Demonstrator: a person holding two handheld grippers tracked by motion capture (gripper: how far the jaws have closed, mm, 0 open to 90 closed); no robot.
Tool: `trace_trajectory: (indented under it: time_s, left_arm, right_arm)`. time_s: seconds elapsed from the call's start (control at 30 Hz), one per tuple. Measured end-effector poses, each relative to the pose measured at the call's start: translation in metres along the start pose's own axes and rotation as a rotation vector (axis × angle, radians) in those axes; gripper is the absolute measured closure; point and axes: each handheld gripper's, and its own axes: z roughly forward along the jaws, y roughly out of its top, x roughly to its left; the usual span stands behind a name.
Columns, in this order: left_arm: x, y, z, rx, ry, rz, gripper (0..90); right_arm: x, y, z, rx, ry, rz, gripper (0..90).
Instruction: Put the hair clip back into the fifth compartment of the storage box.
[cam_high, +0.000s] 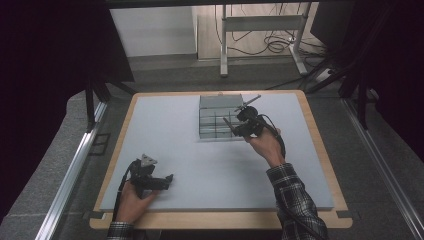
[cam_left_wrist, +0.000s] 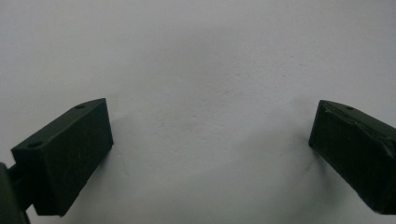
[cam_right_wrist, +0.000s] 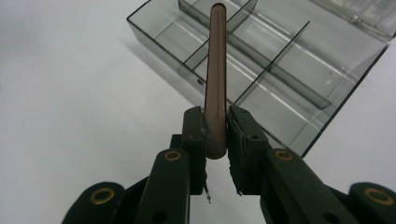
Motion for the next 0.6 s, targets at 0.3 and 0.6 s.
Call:
trace_trajectory:
  time_s: [0.3,0.6]
  left_arm:
    - [0.0,0.0,0.0,0.0,0.0,0.0,0.0]
    - [0.0,0.0,0.0,0.001,0.001,0.001,0.0]
  right_arm:
    - [0.0,0.008,0.013,-0.032,-0.004,0.013,76.3]
    - [0.0,0.014,0.032,-0.031,-0.031,0.022,76.3]
